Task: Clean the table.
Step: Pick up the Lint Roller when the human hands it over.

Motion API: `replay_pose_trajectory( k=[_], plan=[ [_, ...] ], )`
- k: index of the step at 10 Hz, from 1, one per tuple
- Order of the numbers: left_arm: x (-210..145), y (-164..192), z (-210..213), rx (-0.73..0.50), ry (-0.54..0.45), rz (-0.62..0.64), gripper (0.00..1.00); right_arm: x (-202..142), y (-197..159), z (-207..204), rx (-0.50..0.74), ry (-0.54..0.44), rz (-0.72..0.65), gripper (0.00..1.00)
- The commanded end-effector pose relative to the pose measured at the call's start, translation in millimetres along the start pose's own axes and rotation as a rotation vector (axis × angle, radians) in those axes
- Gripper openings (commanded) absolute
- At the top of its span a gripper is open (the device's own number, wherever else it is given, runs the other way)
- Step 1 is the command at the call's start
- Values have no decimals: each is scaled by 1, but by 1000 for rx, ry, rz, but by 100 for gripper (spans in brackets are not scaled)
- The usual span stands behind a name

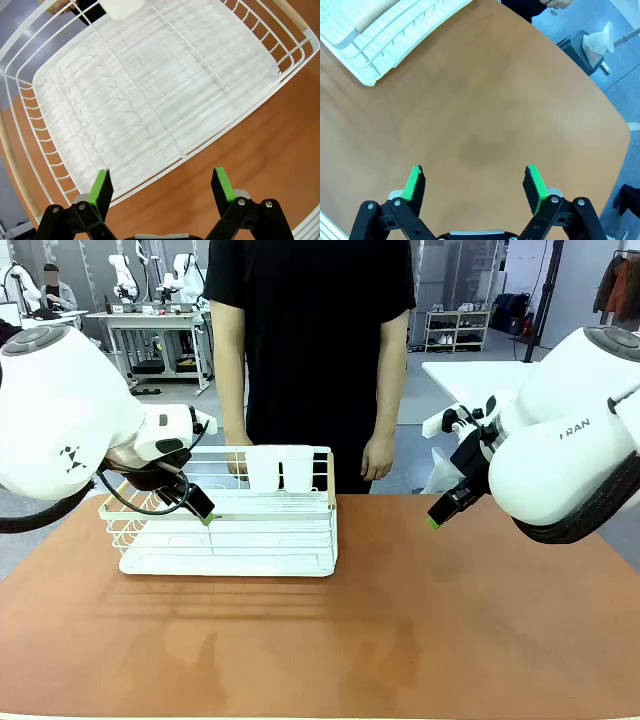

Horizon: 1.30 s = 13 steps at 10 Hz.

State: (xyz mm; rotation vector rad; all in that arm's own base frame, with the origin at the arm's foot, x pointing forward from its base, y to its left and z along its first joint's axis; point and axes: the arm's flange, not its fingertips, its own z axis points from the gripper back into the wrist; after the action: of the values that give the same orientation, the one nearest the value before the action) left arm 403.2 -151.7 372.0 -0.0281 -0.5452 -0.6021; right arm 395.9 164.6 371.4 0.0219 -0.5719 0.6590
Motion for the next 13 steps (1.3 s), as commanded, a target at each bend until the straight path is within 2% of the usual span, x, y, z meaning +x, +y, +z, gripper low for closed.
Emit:
replay_pose_trajectory(
  k=[1, 13],
  plan=[
    [0, 0, 0, 0, 0, 0, 100, 0, 0, 0, 0, 0, 0, 100],
    [0, -1, 0, 0, 0, -1, 100, 0, 0, 0, -1, 0, 0, 100]
  ],
)
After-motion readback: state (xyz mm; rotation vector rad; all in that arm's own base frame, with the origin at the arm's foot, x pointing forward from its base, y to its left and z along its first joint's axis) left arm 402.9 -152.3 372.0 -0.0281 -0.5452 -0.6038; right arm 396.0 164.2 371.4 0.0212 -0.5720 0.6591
